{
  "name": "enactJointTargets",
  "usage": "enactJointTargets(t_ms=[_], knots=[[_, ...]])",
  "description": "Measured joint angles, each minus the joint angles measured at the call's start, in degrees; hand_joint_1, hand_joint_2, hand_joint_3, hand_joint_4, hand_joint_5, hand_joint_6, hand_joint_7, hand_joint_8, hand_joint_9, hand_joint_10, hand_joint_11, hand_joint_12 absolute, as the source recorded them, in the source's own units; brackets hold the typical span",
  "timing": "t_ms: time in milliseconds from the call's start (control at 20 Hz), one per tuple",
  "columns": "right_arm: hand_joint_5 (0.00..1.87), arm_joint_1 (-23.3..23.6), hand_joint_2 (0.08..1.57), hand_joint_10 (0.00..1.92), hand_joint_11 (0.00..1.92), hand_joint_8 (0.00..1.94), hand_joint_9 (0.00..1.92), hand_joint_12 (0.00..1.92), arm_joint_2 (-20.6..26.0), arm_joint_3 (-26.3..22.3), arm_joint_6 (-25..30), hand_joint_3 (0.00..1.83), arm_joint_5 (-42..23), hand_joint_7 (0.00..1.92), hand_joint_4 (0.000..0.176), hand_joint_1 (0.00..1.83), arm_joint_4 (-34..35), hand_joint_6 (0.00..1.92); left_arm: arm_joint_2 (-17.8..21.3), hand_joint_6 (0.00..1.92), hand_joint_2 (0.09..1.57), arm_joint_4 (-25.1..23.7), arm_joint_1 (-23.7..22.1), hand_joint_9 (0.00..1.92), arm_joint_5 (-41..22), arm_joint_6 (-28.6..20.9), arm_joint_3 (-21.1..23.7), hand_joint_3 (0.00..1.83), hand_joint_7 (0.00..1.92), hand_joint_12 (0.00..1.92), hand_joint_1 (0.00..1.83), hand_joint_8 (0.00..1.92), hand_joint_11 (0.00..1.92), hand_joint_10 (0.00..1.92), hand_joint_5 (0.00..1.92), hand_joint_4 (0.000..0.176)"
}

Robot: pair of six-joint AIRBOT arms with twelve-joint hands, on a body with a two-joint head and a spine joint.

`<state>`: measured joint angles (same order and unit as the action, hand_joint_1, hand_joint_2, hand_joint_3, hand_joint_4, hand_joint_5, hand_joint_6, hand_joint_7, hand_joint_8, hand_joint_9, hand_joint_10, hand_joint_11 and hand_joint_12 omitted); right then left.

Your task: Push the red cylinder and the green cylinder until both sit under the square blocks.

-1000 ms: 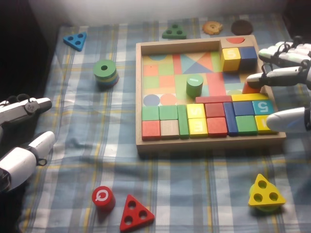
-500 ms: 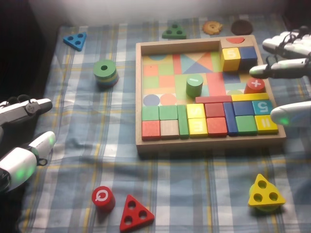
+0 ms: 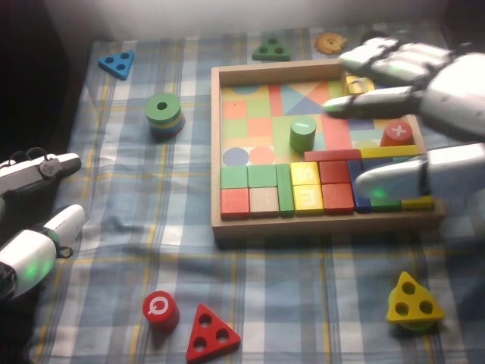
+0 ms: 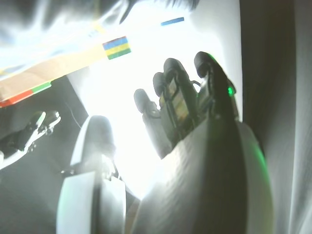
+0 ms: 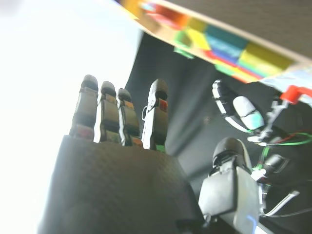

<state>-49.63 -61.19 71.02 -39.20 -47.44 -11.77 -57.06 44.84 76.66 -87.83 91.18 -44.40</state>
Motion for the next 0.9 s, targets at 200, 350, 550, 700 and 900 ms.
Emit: enactJointTargets(t_ms=[200,350,550,700,900], knots=[[0.44,1.29,0.88,0.00,0.00,0.00,0.00,0.00,-2.80,2.86,0.39,0.00,1.81,0.00,0.110,0.00,-0.42,0.01,-0.04,0.00,1.26,0.22,0.00,0.43,0.11,0.02,-0.13,0.00,0.51,0.34,0.91,0.00,0.00,0.00,0.70,0.023],[0.42,1.60,0.88,0.00,0.00,0.00,0.00,0.00,-4.48,4.26,0.39,0.00,3.39,0.00,0.110,0.00,-0.44,0.00,-0.24,0.00,1.26,-0.15,0.00,0.43,0.13,-0.02,-0.11,0.00,0.50,0.33,0.90,0.00,0.00,0.00,0.69,0.024],[0.42,1.75,0.85,0.00,0.00,0.00,0.00,0.00,-5.64,5.27,0.39,0.00,4.15,0.00,0.104,0.00,-0.70,0.01,-0.35,0.00,1.26,0.00,0.00,0.42,0.42,-0.15,-0.11,0.00,0.51,0.30,0.90,0.00,0.00,0.00,0.69,0.023],[0.43,2.01,0.85,0.00,0.00,0.00,0.00,0.00,-6.21,6.03,0.39,0.00,4.57,0.00,0.116,0.00,-0.85,0.01,-0.35,0.00,1.27,-0.04,0.00,0.42,0.44,-0.24,-0.13,0.00,0.51,0.28,0.89,0.00,0.00,0.00,0.69,0.017],[0.43,2.29,0.87,0.00,0.00,0.00,0.00,0.00,-6.67,6.60,0.35,0.00,5.66,0.00,0.126,0.00,-1.60,0.00,-0.35,0.00,1.28,-0.02,0.00,0.44,0.48,-0.24,-0.13,0.00,0.52,0.32,0.86,0.00,0.00,0.00,0.68,0.029]])
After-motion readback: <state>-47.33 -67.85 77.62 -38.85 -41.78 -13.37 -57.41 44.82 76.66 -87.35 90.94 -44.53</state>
